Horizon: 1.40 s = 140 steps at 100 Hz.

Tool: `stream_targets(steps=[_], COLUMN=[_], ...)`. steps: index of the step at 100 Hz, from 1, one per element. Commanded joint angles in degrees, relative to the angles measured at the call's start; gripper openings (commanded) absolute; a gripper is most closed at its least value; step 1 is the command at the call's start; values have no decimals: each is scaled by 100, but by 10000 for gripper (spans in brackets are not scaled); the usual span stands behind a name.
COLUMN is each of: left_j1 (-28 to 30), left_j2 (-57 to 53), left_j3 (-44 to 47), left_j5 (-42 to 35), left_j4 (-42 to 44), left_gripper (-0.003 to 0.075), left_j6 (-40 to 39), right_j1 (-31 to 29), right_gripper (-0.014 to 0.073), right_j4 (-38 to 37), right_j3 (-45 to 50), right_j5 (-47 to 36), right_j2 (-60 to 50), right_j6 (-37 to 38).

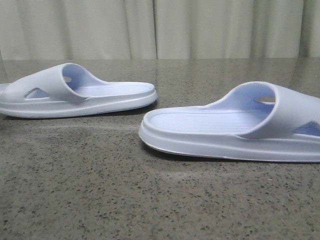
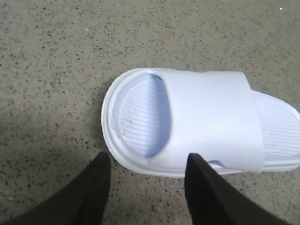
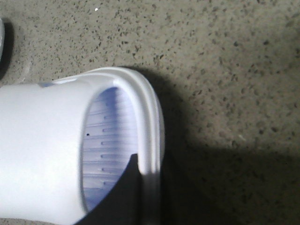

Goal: Insert blue slippers together front up

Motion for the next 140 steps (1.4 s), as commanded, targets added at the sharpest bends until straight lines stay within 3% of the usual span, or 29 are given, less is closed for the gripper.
stream_targets(steps=[1,15,27,75,84,96,118,140], left_j1=[247,922,1284,1286,1286,1286,1336,1836], left_j2=[205,661,978,2093,2185,2198,2060,1485], left_j3=[-354,-506,-515,-529,-529,-529,-529,-529], left_j5=[50,835,1278,1685,1731,1772,1981,2240], left_j4=[-505,-1790,-2384,-3587,-3811,-3834,-3823,-3630], left_gripper=[321,321,321,314,237,17,15,15], left_j6=[378,1664,2365,3668,3761,3796,3876,3887], right_j1=[-44,-44,-44,-44,-44,-44,-44,-66], right_gripper=[-102,-102,-102,-102,-102,-102,-102,-102], right_j4=[155,155,169,191,191,191,191,517], right_j3=[-144,-144,-144,-144,-144,-144,-259,-800], right_j5=[-88,-88,-88,-101,-101,-110,-196,-169], right_j2=[-30,-30,-30,-30,-30,-30,-30,-377], right_j6=[-131,-145,-145,-216,-216,-216,-216,-216])
